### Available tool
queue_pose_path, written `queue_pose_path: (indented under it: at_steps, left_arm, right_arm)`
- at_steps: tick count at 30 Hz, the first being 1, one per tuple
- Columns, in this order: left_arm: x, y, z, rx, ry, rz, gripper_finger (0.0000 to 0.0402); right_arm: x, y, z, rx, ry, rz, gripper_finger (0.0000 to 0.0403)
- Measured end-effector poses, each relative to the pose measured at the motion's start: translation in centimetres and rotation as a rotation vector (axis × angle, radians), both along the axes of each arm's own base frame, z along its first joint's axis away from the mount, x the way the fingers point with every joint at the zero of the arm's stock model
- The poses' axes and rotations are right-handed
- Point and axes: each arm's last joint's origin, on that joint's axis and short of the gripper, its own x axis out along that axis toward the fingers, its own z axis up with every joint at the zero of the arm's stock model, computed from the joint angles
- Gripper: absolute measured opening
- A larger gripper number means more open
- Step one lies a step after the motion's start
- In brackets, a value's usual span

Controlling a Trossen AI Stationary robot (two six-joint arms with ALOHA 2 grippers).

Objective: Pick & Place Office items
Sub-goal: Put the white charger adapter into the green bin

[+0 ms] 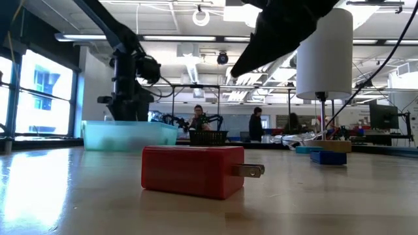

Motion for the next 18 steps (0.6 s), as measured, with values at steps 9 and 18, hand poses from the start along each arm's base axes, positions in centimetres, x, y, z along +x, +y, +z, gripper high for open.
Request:
queue_pose_path:
  at_steps: [9,18]
  left_arm:
    - [0.0,0.9,-1.1,-0.010,0.013,-0.027,0.0158]
    - [1.1,0.2,-1.1,0.009,-0.007,-0.048,0.0245]
  right_arm:
    - [0.7,-2.8,0.0,-0.004,0.019,-0.034,0.0314]
    - [1.1,-4.7,-0.1,0.059,0.026,-0.037,0.0314]
